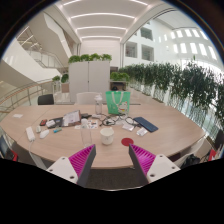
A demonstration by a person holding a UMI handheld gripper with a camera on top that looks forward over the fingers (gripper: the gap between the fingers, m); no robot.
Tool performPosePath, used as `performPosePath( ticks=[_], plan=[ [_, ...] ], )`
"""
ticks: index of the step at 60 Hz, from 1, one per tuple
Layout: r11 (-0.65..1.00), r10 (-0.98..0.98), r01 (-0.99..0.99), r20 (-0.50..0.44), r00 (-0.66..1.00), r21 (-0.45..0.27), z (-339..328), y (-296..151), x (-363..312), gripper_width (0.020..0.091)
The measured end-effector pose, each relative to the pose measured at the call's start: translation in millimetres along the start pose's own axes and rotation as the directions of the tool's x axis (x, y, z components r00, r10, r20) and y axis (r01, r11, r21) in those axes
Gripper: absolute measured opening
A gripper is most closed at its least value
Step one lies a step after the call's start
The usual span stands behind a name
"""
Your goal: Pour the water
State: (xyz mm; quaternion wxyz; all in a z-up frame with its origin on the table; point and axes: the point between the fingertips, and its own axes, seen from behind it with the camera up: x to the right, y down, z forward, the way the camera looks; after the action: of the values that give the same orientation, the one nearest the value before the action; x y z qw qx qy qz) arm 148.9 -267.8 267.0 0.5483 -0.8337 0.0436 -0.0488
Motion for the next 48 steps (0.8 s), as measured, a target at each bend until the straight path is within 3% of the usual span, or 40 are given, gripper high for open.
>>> performPosePath(
  ticks=[17, 28, 38, 48],
  plan=[
    [1.0, -0.005, 0.006, 0.067, 0.998, -0.013, 35, 14, -39, 0.0727],
    [0.992, -0.053, 0.028, 0.201, 0.978, 0.122, 91, 14, -100, 0.0726],
    [0.995, -0.061, 0.038, 0.265, 0.962, 0.093, 179, 45, -140, 0.0725],
    [0.994, -0.088, 0.069, 0.24, 0.967, 0.083, 265, 62, -165, 0.0725]
  ],
)
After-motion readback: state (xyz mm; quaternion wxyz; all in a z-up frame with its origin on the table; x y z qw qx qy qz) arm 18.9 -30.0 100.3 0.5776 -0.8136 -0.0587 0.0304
